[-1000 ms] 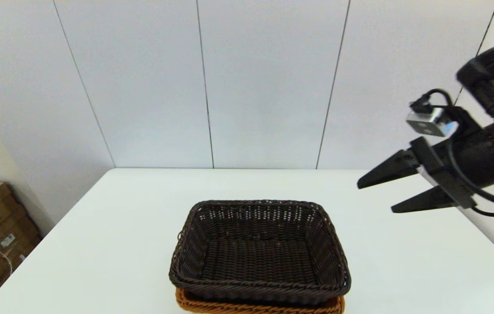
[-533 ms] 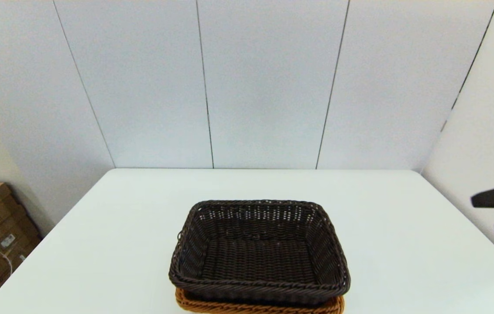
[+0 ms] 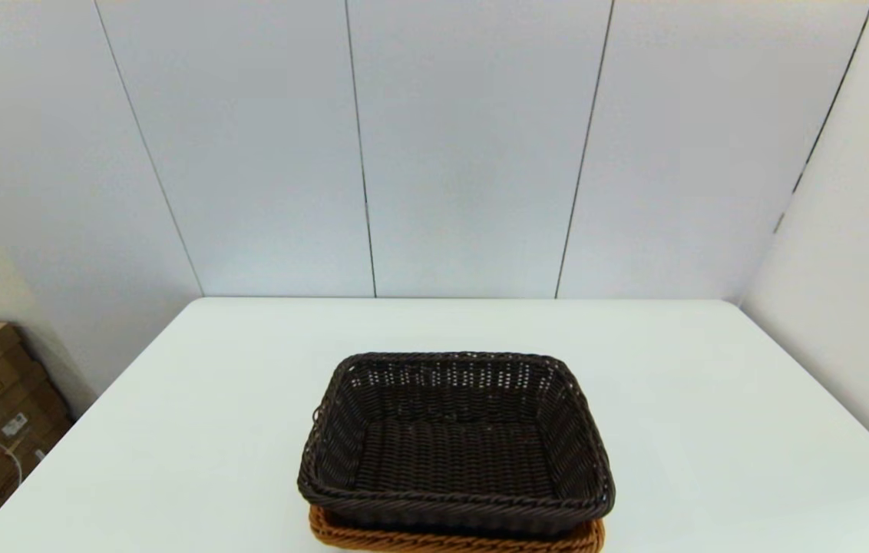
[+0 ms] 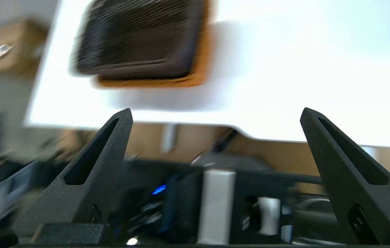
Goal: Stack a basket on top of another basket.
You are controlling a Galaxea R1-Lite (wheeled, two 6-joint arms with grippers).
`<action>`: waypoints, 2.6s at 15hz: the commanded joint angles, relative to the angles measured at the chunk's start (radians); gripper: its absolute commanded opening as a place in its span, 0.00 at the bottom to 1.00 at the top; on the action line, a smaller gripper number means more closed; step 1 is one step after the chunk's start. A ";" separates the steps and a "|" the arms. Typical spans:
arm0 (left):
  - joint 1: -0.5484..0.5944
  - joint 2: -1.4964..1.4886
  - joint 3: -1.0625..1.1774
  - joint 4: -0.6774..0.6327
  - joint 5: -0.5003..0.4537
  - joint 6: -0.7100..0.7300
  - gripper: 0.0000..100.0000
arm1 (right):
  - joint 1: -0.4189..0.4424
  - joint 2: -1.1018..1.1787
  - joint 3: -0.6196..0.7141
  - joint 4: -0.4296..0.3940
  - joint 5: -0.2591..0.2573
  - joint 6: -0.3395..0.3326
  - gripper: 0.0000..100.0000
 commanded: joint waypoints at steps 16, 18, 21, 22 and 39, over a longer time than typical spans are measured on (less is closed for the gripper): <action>0.000 0.001 0.003 0.000 0.002 0.002 1.00 | -0.060 -0.546 0.798 -0.769 -0.243 -0.368 1.00; 0.000 0.001 0.003 0.000 0.002 0.004 1.00 | -0.059 -0.602 0.873 -0.782 -0.246 -0.408 1.00; 0.000 0.001 0.003 0.000 0.002 0.001 1.00 | -0.059 -0.602 0.984 -0.941 -0.263 -0.436 1.00; 0.000 0.001 0.003 0.000 0.002 0.001 1.00 | -0.059 -0.602 0.984 -0.933 -0.258 -0.437 1.00; 0.000 0.001 0.003 0.000 0.002 0.001 1.00 | -0.059 -0.602 0.984 -0.933 -0.255 -0.422 1.00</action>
